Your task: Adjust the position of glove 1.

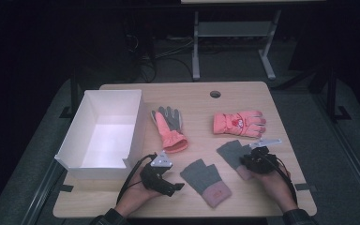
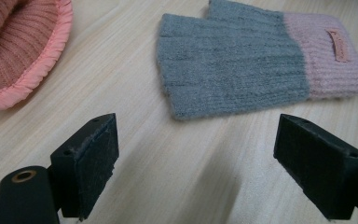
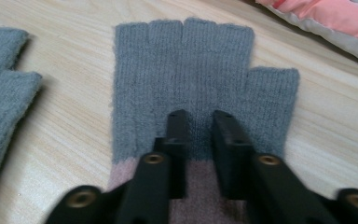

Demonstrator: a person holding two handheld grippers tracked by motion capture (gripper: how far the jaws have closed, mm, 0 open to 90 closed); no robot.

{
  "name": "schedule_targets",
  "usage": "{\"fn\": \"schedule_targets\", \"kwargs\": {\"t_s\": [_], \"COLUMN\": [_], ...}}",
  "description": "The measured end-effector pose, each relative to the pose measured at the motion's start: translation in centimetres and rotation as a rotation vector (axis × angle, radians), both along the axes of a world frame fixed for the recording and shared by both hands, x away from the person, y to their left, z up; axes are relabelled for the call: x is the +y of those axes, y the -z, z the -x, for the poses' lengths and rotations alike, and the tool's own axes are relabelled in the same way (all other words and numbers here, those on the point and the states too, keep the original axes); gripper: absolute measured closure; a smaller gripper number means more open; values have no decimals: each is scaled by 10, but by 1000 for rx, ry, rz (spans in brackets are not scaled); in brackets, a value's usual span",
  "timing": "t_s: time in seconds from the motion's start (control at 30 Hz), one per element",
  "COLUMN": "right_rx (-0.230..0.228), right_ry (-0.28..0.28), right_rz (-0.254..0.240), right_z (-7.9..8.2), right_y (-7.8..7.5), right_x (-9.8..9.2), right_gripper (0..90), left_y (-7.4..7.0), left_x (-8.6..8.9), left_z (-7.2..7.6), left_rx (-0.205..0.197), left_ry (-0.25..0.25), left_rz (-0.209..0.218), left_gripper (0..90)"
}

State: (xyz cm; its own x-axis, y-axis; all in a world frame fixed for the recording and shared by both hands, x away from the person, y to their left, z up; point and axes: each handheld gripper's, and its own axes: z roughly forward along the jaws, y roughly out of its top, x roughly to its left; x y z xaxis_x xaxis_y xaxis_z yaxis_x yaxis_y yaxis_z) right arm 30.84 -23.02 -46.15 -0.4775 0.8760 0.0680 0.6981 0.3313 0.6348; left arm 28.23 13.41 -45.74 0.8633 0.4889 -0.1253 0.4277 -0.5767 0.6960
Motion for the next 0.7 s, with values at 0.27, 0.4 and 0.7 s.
{"fn": "schedule_targets", "kwargs": {"t_s": [0.27,0.4,0.7], "right_rx": [11,-5,-31], "right_ry": [-35,-50,-83], "right_rz": [-65,-104,-137], "right_z": [-1,3,17], "right_y": [-3,-13,-27], "right_x": [-9,-11,-7], "right_gripper": [866,865,864], "left_y": [0,-1,-1], "left_x": [0,2,2], "left_z": [1,-1,-1], "left_rx": [0,0,3], "left_ry": [-11,-6,-7], "left_rz": [14,5,5], "left_gripper": [135,135,135]}}
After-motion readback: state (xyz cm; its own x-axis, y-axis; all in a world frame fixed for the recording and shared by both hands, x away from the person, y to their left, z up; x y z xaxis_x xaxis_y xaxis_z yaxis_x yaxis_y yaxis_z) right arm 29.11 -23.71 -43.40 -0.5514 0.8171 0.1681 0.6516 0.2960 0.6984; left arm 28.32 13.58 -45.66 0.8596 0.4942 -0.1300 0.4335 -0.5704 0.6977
